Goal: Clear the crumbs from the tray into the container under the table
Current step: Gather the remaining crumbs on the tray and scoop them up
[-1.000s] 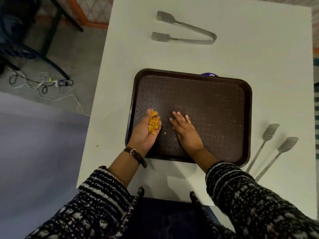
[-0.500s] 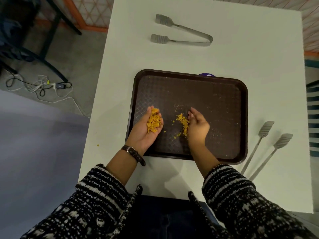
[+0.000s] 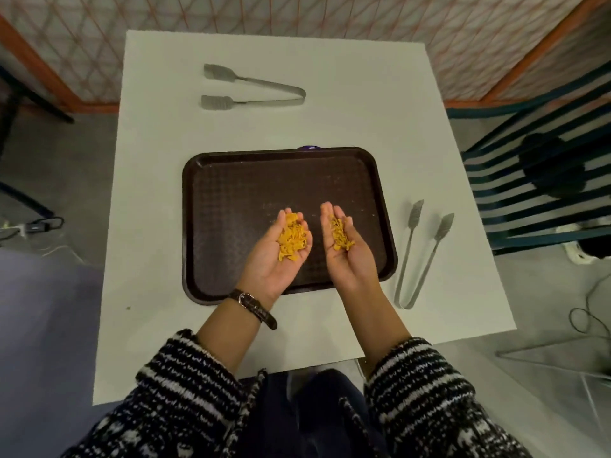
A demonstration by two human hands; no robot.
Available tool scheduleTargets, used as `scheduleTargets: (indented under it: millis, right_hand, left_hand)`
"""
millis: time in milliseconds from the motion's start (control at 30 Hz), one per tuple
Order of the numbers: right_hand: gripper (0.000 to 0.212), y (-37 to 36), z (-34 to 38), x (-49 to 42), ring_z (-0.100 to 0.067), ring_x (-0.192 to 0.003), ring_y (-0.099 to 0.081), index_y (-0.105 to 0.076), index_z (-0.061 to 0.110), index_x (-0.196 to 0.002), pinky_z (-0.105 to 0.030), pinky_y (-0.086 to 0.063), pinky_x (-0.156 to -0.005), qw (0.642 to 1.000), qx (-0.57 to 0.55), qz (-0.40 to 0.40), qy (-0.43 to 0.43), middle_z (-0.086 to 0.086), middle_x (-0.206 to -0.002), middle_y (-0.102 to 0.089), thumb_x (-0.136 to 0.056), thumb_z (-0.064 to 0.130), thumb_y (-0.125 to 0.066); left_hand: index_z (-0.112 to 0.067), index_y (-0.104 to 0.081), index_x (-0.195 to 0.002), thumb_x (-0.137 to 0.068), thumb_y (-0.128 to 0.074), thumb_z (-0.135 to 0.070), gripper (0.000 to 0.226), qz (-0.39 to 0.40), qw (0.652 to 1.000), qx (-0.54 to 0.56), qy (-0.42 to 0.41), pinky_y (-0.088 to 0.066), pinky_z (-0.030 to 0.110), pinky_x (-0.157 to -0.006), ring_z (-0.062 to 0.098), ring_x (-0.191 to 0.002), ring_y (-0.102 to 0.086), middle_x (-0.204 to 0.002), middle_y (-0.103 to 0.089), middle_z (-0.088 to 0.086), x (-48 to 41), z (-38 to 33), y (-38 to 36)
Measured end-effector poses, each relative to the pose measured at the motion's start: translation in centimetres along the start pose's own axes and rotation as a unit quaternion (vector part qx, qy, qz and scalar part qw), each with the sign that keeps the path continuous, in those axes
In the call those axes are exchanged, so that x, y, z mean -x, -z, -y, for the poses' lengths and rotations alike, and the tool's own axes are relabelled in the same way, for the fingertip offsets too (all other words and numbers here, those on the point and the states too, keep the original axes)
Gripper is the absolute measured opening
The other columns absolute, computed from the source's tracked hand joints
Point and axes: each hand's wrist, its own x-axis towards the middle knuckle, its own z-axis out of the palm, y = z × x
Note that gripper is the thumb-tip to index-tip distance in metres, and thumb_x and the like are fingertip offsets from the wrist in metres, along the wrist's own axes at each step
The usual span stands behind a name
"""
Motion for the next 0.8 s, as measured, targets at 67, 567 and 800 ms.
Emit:
scheduleTargets:
  millis: [67, 567, 800]
  right_hand:
    - [0.028, 1.0, 1.3, 1.7, -0.030, -0.104, -0.063, -0.056, -0.006, -0.113, -0.035, -0.053, -0.091, 1.000, -0.002, 0.009, 0.013, -0.023, -0.112, -0.065, -0.098, 0.013, -0.040]
    - [0.033, 20.8, 14.8, 17.1, -0.026, -0.110, -0.059, -0.058, -0.003, -0.107, -0.034, -0.058, -0.078, 0.999, -0.036, -0.008, 0.028, -0.018, -0.101, -0.069, -0.096, 0.025, -0.046]
    - [0.031, 33.0, 17.0, 16.0, -0.023, -0.097, -0.067, -0.059, -0.004, -0.107, -0.031, -0.058, -0.079, 0.992, -0.010, -0.120, 0.022, -0.017, -0.104, -0.067, -0.095, 0.022, -0.047]
  left_hand:
    - [-0.016, -0.065, -0.082, -0.093, -0.051, -0.024, 0.020, 0.006, 1.000, -0.002, 0.009, -0.049, 0.027, -0.077, 0.012, -0.076, -0.064, -0.079, -0.069, 0.001, 0.7, 2.2, -0.6]
    - [-0.014, -0.060, -0.084, -0.092, -0.049, -0.024, 0.017, -0.007, 0.998, 0.009, 0.059, -0.047, 0.026, -0.077, 0.012, -0.077, -0.060, -0.077, -0.065, 0.003, 8.3, 31.0, 4.3]
    - [-0.015, -0.060, -0.087, -0.096, -0.044, -0.026, 0.022, -0.096, 0.991, -0.026, 0.088, -0.044, 0.025, -0.077, 0.012, -0.077, -0.056, -0.079, -0.063, 0.002, 4.7, 39.3, 10.7]
